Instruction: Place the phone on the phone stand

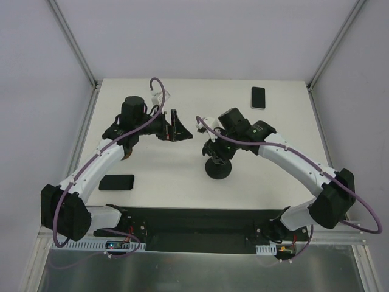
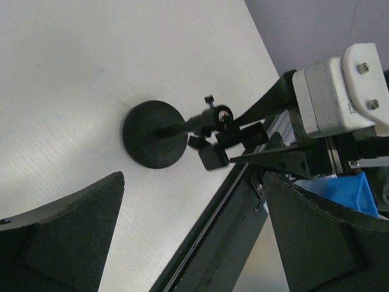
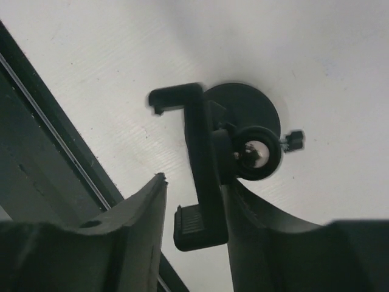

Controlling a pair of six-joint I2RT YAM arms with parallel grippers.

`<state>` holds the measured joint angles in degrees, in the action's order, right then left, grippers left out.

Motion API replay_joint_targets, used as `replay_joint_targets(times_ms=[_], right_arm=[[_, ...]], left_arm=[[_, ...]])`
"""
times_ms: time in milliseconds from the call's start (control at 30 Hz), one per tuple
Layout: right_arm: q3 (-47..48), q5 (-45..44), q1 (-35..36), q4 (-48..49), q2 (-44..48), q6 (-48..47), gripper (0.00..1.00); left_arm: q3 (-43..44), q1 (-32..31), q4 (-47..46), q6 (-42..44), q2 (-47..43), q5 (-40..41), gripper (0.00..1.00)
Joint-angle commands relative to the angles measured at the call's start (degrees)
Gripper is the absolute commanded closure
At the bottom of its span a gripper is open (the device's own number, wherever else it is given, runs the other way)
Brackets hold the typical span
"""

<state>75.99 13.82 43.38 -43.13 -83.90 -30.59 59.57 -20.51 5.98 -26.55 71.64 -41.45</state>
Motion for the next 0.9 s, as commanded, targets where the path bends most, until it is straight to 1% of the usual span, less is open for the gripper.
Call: replay_joint_targets(times_ms=[0, 33, 67, 133, 200, 233, 267, 300, 433, 600, 700, 733, 867], right_arm=[[-4.9, -4.1, -0.1, 3.1, 5.5, 0.8, 0.49], [-5.4, -6.0, 0.0, 3.4, 5.8, 1.6, 0.41], [-6.0, -7.2, -0.1, 4.4, 6.3, 4.5, 0.38], [-7.9, -11.4, -0.1, 5.2, 7.7, 7.6, 0.33], [-9.2, -13.5, -0.1, 5.1, 9.0, 12.5, 0.30], [-9.2, -18.0, -0.1, 4.3, 9.3, 14.3, 0.29], [-9.2, -18.8, -0.1, 2.7, 9.6, 15.8, 0.28], [-9.1, -19.2, -0.1, 2.2, 10.5, 19.3, 0.27], [-11.4, -20.0, -0.1, 3.3, 14.2, 25.7, 0.26], [-11.7, -21.6, -0.1, 5.2, 16.8, 27.6, 0.26], [-10.3, -25.8, -0.1, 3.1, 16.1, 28.6, 0.26], [-10.2, -28.5, 0.0, 2.4, 16.0, 28.7, 0.26], [-10.2, -31.1, -0.1, 0.9, 16.2, 29.4, 0.27]], left_arm=[[-1.9, 0.2, -5.5, -2.0, -0.9, -8.8, 0.03], [-2.4, -0.1, -5.8, -2.4, -0.2, -9.7, 0.02], [-2.5, -0.2, -5.8, -3.0, 0.3, -11.4, 0.02], [-2.5, -0.8, -5.8, -3.5, 1.8, -12.5, 0.02], [-2.5, -2.0, -7.1, -3.8, 2.6, -13.0, 0.02], [-2.7, -2.3, -7.2, -3.8, 2.7, -13.1, 0.02], [-2.7, -2.8, -7.2, -3.9, 2.8, -13.2, 0.03], [-2.6, -2.8, -7.2, -4.0, 3.0, -13.5, 0.03], [-3.0, -3.0, -7.8, -5.0, 3.3, -13.7, 0.06], [-3.2, -3.4, -8.6, -5.4, 4.1, -14.0, 0.09], [-3.3, -3.6, -8.6, -5.4, 4.4, -13.8, 0.09], [-3.3, -3.7, -8.6, -5.4, 4.4, -13.7, 0.10], [-3.4, -3.7, -8.6, -5.5, 4.2, -13.8, 0.10]])
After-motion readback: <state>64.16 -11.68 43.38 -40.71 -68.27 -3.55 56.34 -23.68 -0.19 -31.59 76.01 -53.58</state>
